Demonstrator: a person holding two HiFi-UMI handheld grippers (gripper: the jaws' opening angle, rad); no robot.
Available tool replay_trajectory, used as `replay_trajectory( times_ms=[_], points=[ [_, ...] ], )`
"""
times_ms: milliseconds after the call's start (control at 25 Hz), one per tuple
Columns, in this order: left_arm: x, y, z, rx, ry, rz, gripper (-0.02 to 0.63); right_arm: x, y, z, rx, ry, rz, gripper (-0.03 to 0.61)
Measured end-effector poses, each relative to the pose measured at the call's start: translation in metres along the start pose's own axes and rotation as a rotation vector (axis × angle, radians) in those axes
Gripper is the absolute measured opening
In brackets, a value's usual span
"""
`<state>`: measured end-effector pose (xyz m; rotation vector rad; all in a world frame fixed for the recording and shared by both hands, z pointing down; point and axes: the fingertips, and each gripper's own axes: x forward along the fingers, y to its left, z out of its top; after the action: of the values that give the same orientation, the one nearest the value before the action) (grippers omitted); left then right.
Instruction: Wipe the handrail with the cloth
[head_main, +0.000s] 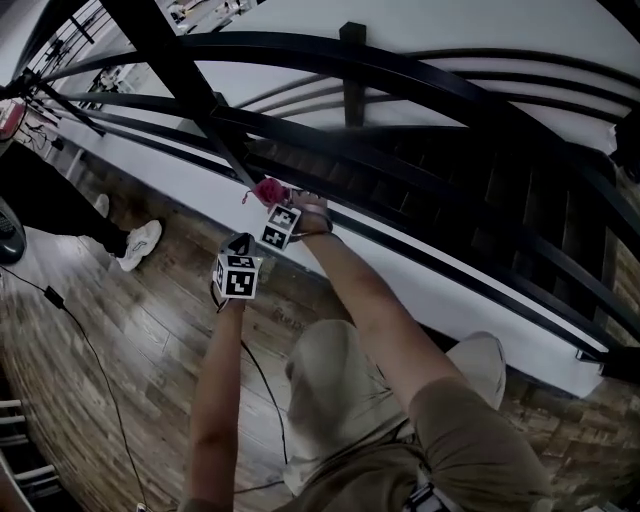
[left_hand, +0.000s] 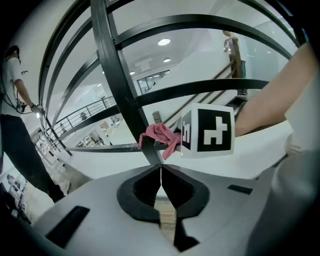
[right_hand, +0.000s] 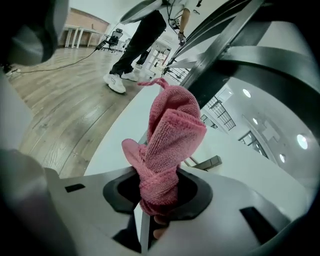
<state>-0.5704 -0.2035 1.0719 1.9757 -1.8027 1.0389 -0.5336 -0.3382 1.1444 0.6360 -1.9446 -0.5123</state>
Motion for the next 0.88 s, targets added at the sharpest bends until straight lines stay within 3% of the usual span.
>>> replay_trajectory(
  times_ms=[160,320,520,680,880],
  points=[
    [-0.016,0.03,-0.002,-0.01,-0.004,0.019,0.017,0.017,-0.008,0.043,0.053,-0.019,-0.002,0.124],
    [-0.036,0.037,-0.004,-0.033,-0.012,0.039,0.018,-0.005,-0.032,0.07,0.372,-0.142,-0.017,0.123],
    [-0.047,0.042,0.003,-0.057,-0.025,0.036,0.018,-0.063,-0.063,0.092,0.573,-0.394,-0.155,0.123],
    [-0.052,0.031,0.025,-0.032,-0.058,0.023,0.018,-0.103,-0.067,0.06,0.748,-0.491,-0.244,0.123],
    [-0.053,-0.02,0.054,0.032,-0.1,-0.01,0.018,-0.142,-0.079,-0.035,0.97,-0.533,-0.31,0.123]
  ],
)
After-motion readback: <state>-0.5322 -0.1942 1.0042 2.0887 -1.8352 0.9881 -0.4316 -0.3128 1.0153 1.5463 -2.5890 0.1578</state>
